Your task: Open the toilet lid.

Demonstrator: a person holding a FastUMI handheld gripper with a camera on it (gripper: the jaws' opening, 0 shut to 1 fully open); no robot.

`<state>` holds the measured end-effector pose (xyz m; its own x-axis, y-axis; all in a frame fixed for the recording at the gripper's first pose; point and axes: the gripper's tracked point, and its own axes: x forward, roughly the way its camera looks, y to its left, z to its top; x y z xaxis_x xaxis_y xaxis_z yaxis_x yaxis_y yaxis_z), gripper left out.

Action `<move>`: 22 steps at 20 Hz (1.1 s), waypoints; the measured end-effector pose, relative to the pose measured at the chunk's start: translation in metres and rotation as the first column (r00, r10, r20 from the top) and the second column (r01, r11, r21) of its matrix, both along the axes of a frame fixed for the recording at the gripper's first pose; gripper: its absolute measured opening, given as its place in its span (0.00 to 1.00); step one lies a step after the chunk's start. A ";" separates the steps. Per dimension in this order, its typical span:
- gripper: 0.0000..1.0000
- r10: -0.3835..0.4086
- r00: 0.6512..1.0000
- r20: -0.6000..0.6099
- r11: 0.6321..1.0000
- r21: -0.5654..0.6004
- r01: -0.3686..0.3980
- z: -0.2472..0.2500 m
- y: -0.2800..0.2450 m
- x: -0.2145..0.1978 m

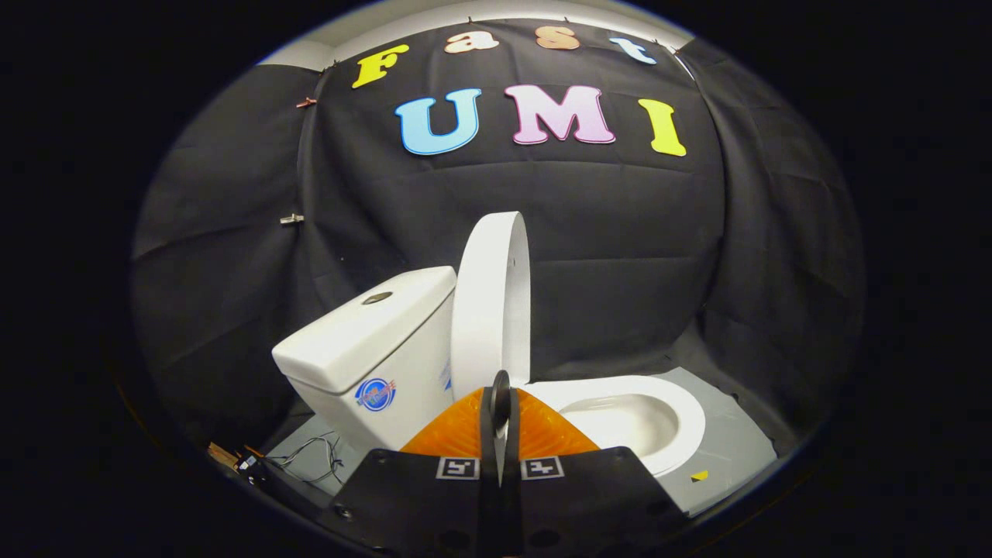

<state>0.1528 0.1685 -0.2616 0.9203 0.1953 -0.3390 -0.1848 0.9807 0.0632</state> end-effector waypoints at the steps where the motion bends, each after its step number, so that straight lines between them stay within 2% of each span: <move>1: 0.05 0.005 1.000 0.000 1.000 0.003 -0.005 0.000 0.005 0.000; 11: 0.05 0.050 0.999 -0.006 0.999 0.010 -0.050 -0.008 0.047 -0.003; 22: 0.05 0.088 0.996 -0.017 0.996 0.007 -0.088 -0.012 0.068 -0.006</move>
